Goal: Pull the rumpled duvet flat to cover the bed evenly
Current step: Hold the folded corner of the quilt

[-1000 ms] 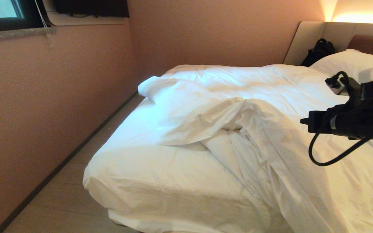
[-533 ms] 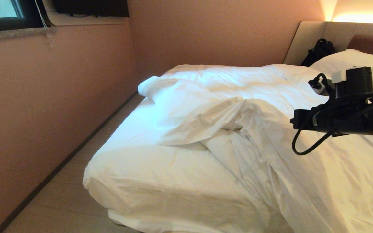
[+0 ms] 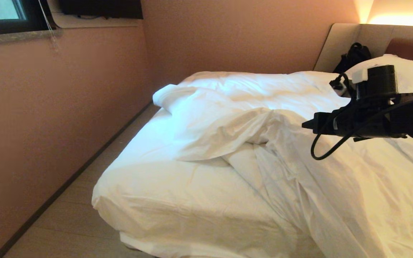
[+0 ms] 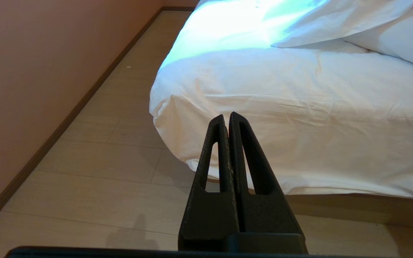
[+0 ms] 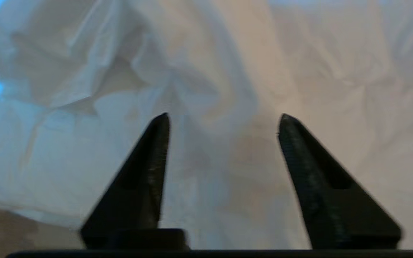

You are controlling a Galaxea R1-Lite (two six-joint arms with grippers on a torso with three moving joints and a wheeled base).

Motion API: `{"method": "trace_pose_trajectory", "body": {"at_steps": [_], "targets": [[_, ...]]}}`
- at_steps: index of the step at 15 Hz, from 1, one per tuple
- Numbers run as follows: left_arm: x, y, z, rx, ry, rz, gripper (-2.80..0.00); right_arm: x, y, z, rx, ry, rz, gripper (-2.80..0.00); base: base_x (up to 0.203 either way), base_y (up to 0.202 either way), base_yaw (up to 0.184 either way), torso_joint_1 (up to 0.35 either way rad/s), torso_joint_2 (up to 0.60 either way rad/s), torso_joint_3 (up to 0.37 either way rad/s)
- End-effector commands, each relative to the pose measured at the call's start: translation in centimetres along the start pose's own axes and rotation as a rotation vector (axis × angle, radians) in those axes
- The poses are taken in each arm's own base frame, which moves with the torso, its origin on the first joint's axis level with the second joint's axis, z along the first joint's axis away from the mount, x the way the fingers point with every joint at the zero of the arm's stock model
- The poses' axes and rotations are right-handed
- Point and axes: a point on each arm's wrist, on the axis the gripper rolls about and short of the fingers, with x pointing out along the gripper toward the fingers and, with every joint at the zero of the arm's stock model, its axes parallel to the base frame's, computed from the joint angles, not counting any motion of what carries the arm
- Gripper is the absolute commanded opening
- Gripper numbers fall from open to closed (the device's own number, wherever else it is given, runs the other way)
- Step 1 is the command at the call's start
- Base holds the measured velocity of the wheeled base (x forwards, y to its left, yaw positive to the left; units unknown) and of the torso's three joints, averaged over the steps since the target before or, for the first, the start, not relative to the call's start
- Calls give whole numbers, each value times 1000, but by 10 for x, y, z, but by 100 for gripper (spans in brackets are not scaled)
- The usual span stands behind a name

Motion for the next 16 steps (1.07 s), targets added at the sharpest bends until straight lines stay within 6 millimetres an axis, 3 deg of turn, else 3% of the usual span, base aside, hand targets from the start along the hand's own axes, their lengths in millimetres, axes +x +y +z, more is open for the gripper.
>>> {"method": "trace_pose_trajectory", "body": {"at_steps": [1,7,12,16], "targets": [[0,0,0,0,0,0,-280,11,9,-5,-43,39,15,0,0,0,0,0,0,0],[0,0,0,0,0,0,-280,33,11,-18,-77,94,11,0,0,0,0,0,0,0],[0,0,0,0,0,0,-280,23,2,-2,-91,33,-6,0,0,0,0,0,0,0],[0,0,0,0,0,0,-280,33,-6,-10,-135,58,-104,0,0,0,0,0,0,0]]}}
